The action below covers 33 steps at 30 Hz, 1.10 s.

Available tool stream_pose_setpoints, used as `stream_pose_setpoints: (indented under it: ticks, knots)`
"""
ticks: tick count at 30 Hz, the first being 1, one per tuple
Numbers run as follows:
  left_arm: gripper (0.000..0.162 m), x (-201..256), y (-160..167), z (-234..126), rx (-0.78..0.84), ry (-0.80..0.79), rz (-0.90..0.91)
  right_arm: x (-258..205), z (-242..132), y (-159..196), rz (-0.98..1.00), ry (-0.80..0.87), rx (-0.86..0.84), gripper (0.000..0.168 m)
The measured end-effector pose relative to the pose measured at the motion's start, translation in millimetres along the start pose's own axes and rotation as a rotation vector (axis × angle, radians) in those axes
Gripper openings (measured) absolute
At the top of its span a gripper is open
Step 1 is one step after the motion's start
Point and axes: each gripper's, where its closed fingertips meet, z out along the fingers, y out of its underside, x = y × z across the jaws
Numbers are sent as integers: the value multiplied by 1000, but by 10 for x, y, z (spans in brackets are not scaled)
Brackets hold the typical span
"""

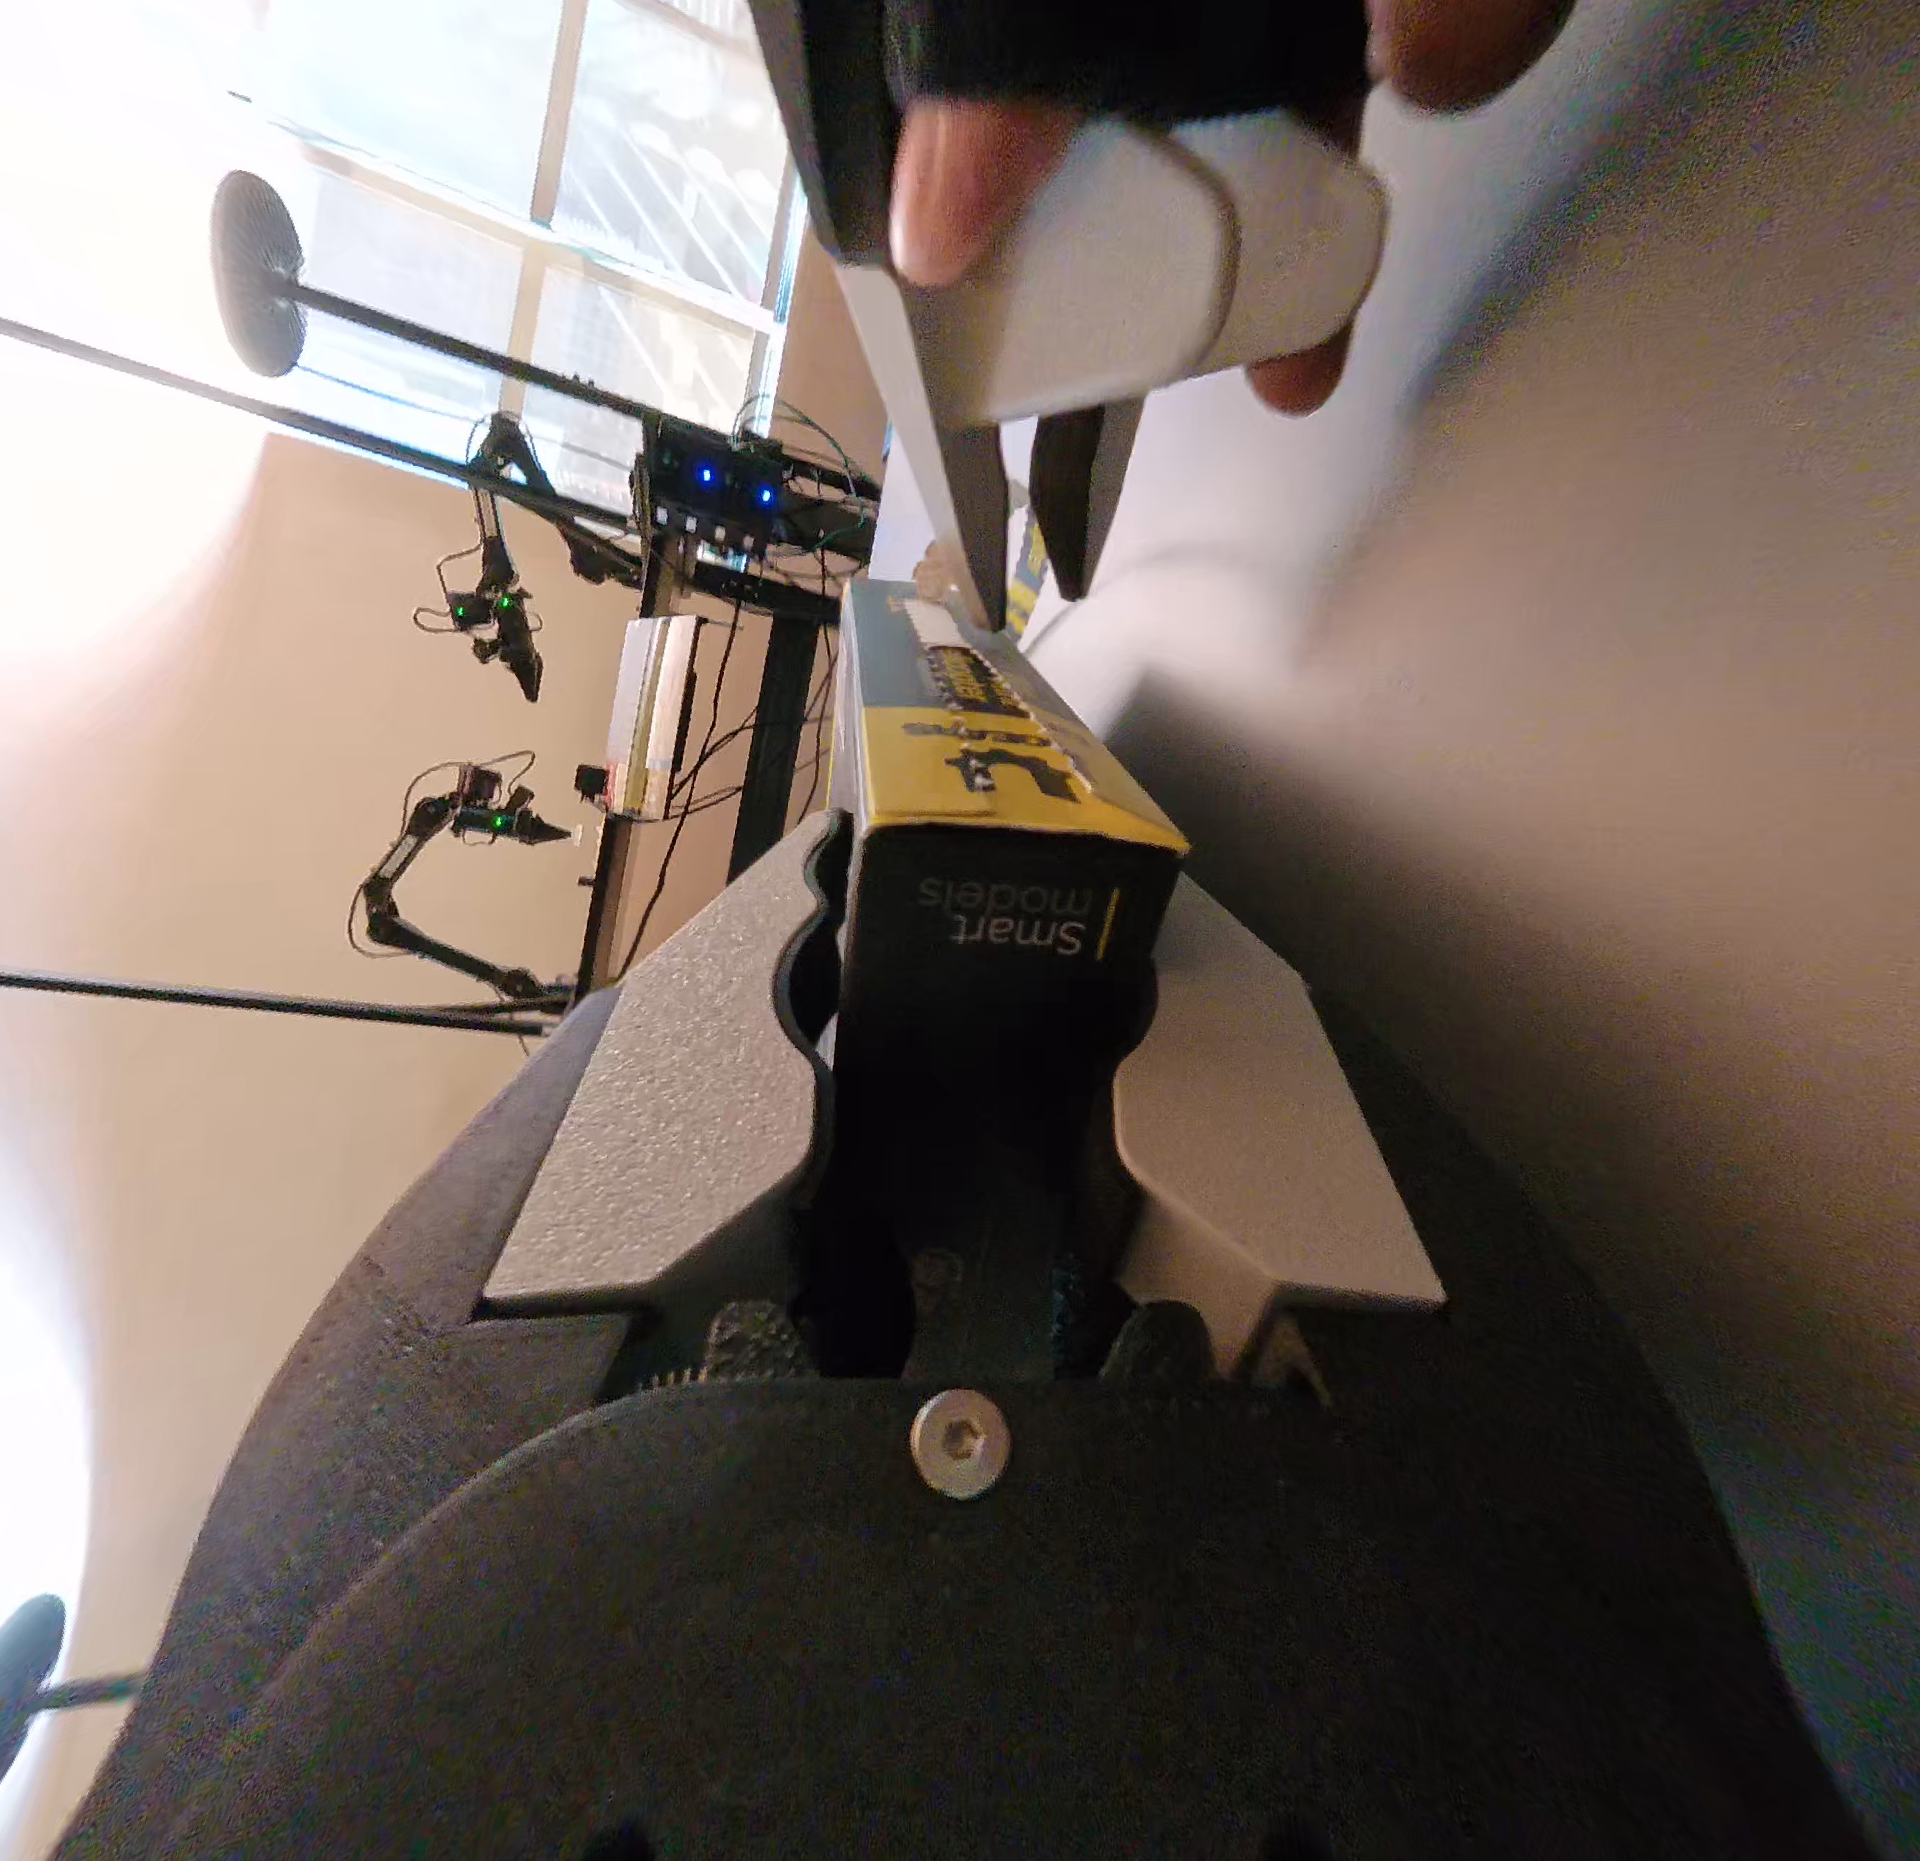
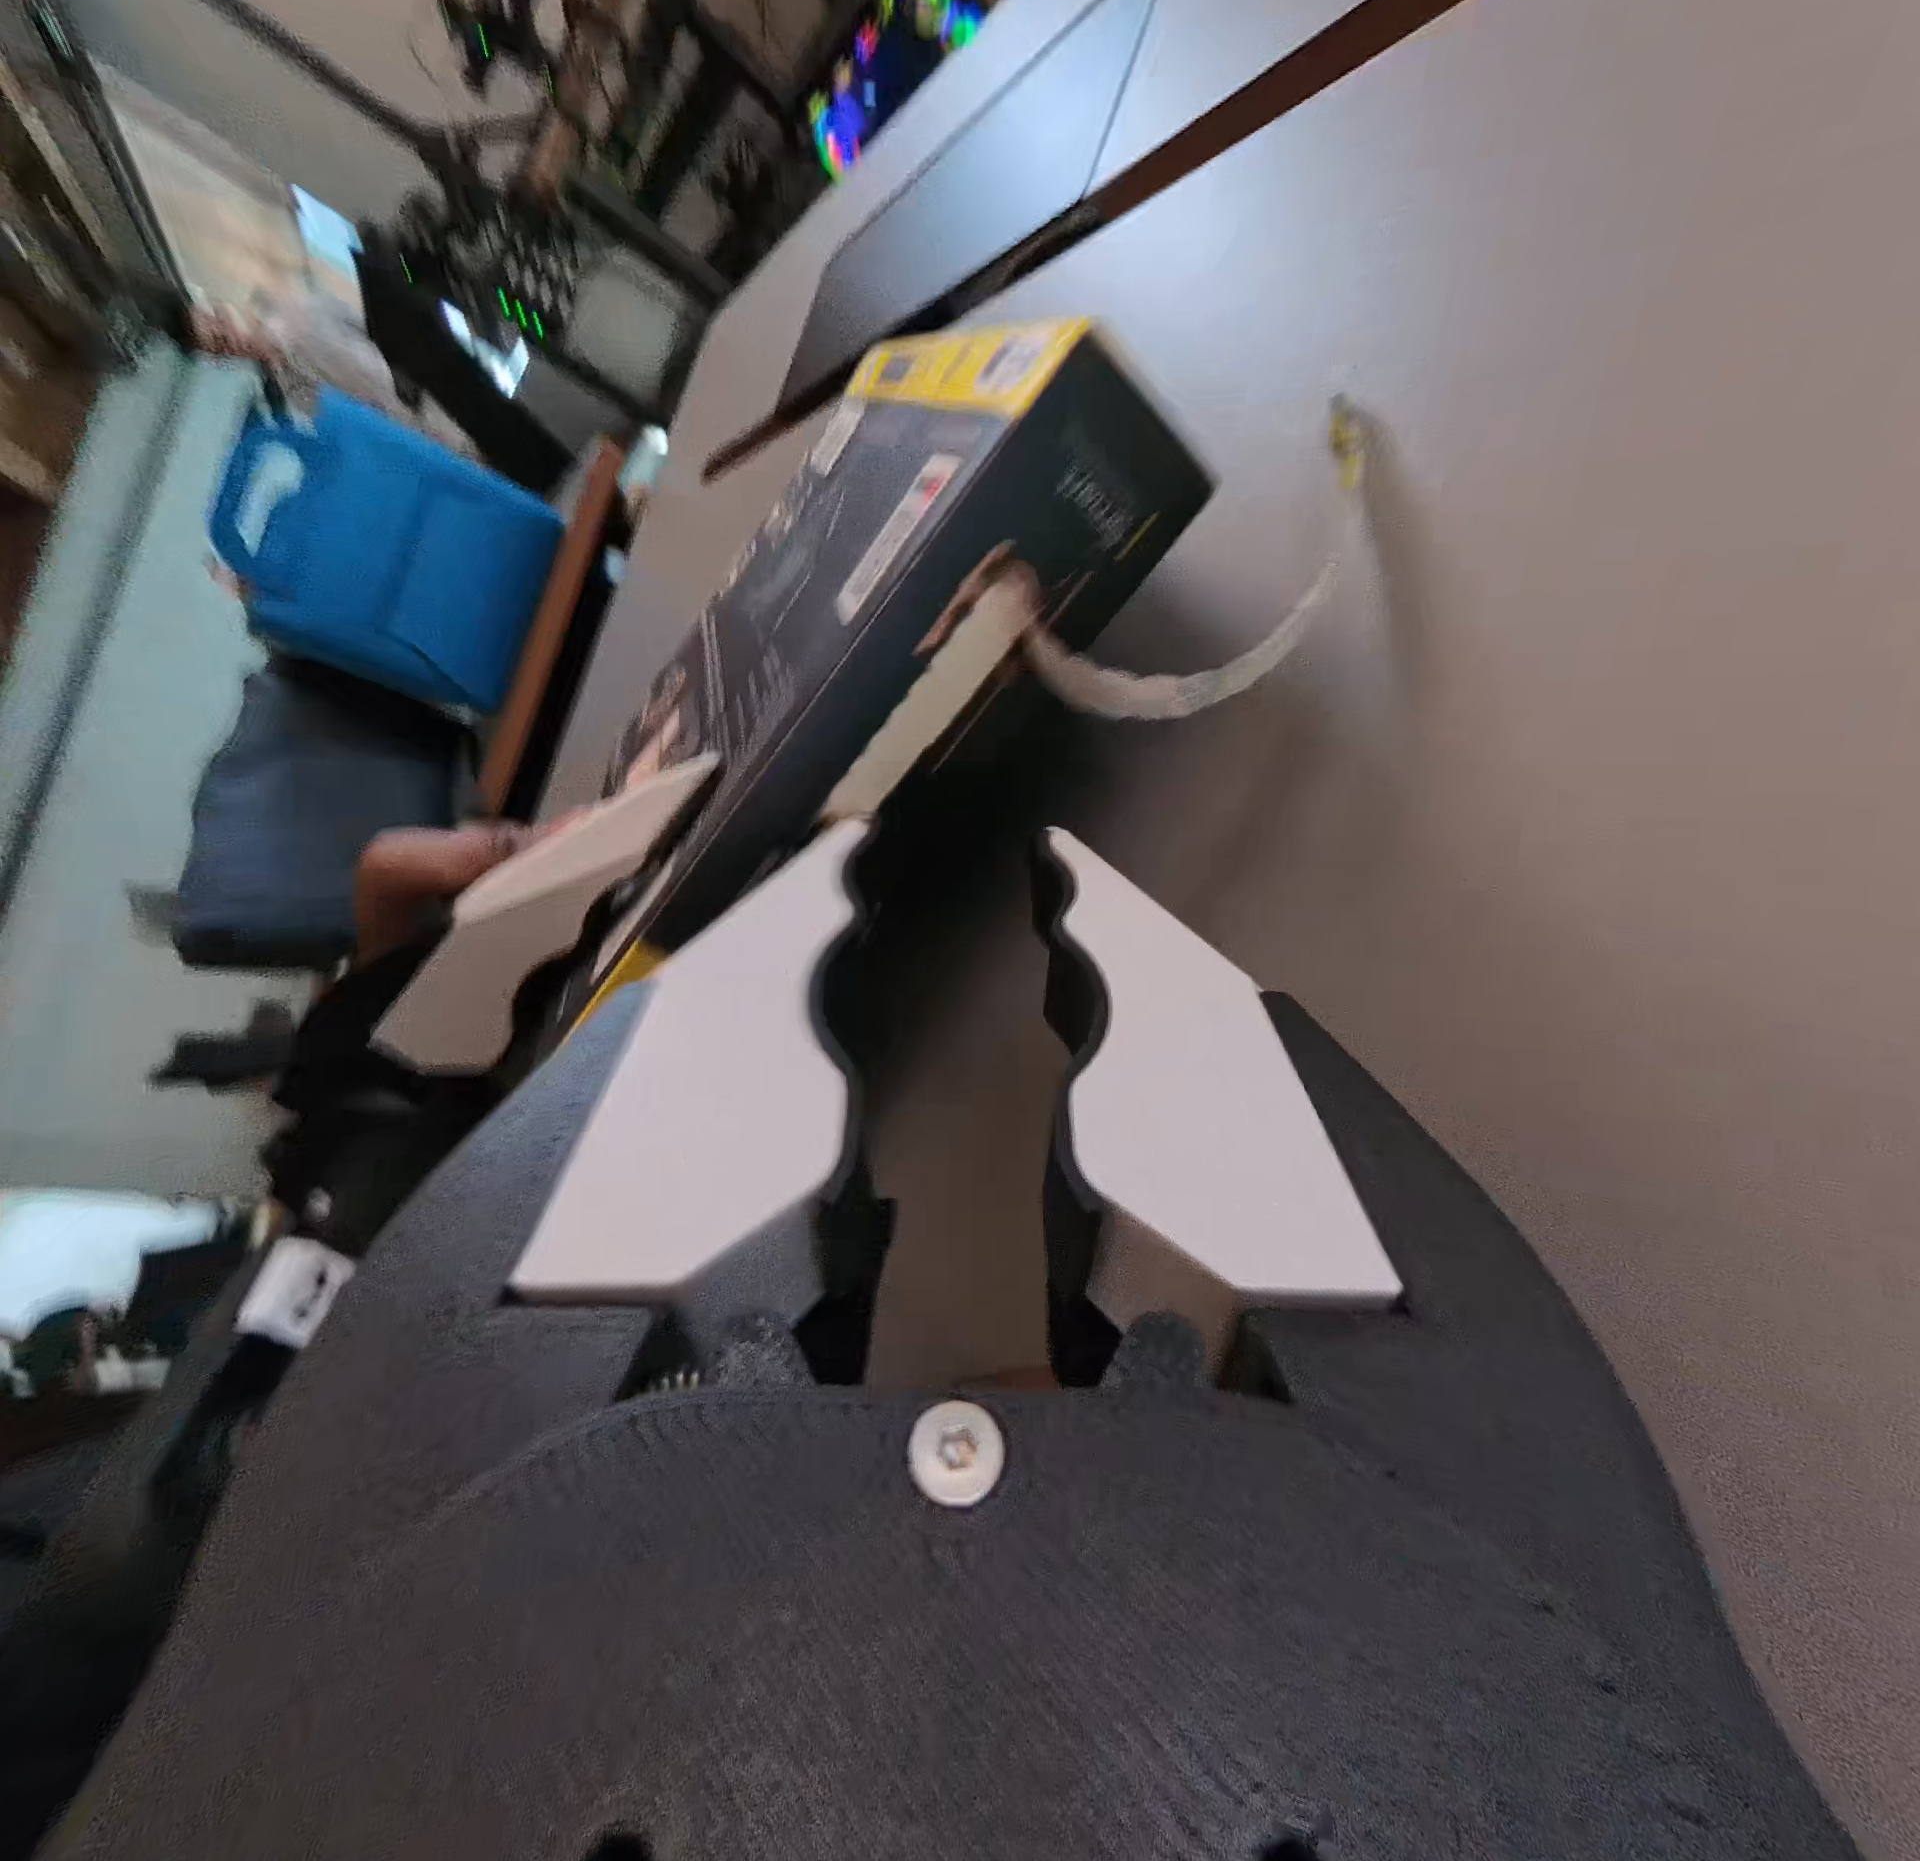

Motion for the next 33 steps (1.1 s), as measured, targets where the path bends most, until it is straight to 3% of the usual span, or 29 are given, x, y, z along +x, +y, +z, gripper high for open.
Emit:
stream_pose_setpoints:
  ticks: [3, 12, 14, 19, 33]
  knots:
    - [45, 52, -106, -30, 19, 4, 3, 198, -41, -101, 65, 40, 53, 5]
    - [46, -196, -36, -83, 61, -64, -184, -160, -40, -23, 64, -126, 9, 23]
    - [46, -181, -30, -90, 63, -60, -181, -197, -63, -54, 99, -170, 22, 40]
    - [48, -170, -31, -77, 65, -56, -195, -273, -43, -36, 77, -178, 20, 45]
    - [48, -58, 9, -41, 31, -21, -103, -119, -44, 9, 10, -55, 13, 34]
